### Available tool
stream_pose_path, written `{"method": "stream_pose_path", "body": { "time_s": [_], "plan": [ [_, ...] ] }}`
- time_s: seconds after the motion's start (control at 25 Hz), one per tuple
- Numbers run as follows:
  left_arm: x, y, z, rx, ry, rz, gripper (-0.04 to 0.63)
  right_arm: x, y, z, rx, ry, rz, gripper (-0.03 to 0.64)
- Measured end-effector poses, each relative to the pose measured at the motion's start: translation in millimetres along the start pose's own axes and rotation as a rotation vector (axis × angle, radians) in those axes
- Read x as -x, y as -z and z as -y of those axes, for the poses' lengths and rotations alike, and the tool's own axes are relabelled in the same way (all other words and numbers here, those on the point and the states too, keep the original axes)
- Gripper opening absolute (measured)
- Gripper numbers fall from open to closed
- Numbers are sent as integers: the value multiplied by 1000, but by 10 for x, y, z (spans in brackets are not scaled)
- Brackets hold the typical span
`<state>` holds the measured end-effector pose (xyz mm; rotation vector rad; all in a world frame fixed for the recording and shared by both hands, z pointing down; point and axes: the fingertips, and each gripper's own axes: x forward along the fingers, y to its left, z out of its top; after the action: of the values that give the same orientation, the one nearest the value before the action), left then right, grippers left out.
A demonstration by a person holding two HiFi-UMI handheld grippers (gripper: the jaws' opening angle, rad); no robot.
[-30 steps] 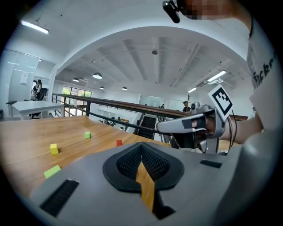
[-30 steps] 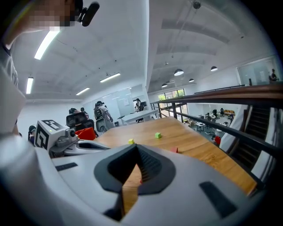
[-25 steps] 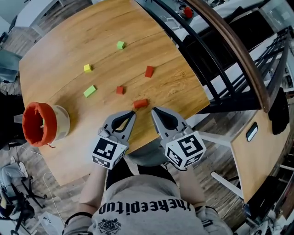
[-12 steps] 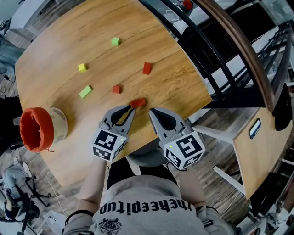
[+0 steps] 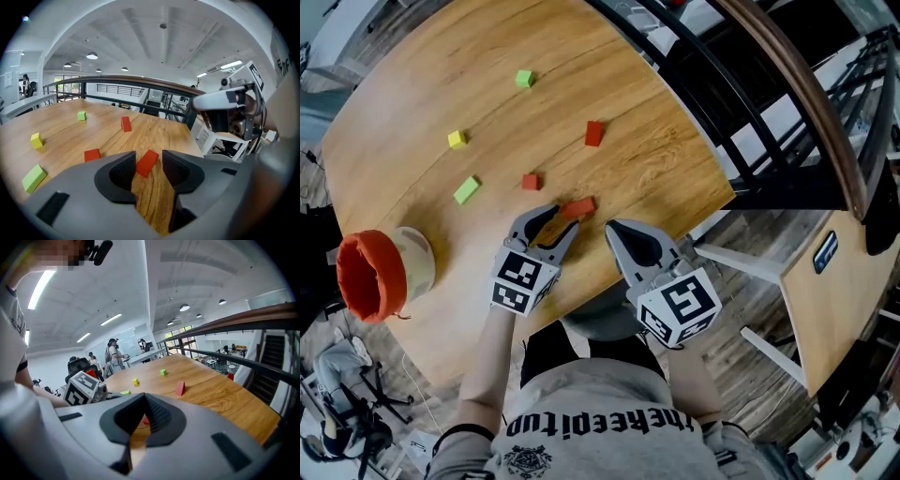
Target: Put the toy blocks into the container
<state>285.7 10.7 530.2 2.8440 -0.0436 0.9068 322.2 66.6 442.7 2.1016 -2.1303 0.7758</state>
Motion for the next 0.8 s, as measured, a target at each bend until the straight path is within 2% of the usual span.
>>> {"method": "stream_pose_path", "body": {
  "time_s": [0.32,0.8],
  "plan": [
    [-172,144,8,-26,25,-53,209,25,56,94,-19,21,-3,11],
    [-355,256,-37,-50,22,-114,212,66,135,192,-44,39,-15,11]
  ]
}}
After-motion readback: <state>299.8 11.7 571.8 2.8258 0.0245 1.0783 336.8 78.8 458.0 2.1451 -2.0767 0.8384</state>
